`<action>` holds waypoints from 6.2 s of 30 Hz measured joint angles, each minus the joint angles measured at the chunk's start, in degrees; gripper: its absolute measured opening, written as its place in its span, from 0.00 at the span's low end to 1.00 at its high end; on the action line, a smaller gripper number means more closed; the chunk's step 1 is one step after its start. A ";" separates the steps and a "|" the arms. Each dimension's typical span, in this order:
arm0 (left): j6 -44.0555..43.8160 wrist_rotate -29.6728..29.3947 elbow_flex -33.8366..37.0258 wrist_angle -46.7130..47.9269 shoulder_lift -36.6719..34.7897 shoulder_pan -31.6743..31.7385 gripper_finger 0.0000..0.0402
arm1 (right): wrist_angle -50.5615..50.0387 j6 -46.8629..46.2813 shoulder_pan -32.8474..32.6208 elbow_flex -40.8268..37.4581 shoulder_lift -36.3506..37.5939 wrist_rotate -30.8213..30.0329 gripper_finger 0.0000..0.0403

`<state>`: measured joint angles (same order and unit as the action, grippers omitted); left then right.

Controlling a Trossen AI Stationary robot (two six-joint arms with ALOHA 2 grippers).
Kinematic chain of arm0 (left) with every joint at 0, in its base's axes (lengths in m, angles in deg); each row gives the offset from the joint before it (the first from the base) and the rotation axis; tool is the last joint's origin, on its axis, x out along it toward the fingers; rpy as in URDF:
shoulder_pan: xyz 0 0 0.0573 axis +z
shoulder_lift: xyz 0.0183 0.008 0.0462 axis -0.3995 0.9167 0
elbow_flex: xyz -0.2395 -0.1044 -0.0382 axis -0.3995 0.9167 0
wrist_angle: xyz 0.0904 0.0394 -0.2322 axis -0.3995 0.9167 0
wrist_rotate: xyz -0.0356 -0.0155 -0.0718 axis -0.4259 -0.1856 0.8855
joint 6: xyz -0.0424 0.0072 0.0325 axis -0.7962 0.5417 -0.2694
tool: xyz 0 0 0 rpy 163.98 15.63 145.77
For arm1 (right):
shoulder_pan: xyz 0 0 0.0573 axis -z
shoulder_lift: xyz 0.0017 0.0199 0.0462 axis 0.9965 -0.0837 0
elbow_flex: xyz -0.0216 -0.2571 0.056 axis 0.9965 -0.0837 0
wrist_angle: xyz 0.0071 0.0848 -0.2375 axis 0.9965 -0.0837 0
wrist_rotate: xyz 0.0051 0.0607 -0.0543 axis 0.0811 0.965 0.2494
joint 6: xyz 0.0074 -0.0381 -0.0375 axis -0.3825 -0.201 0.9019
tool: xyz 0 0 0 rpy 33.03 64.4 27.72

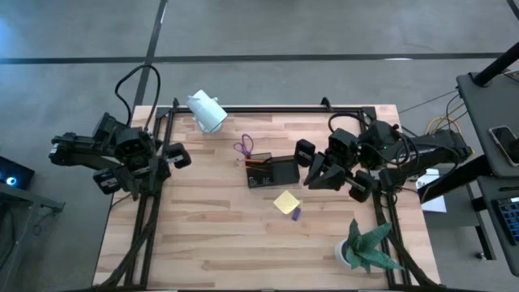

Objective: Pick and place office supplies into organizer
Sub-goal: Put the yellow sticky notes into the black desk organizer

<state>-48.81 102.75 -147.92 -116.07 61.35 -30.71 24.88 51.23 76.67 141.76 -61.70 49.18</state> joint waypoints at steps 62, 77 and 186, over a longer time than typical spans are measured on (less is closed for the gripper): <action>0.09 -0.04 0.42 -0.07 4.52 4.72 0.32 | 9.13 -6.87 -3.12 -0.02 13.99 29.20 0.52; 0.07 -0.13 0.44 0.02 5.02 5.33 0.32 | 9.18 -7.01 -3.12 -0.02 14.68 29.15 0.52; 25.66 -14.29 -0.70 -0.04 5.85 5.31 0.32 | -21.61 10.65 16.80 0.00 13.74 -2.45 0.52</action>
<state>-23.15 88.45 -148.62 -116.12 67.21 -25.40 3.26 61.88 93.47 141.76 -47.96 46.73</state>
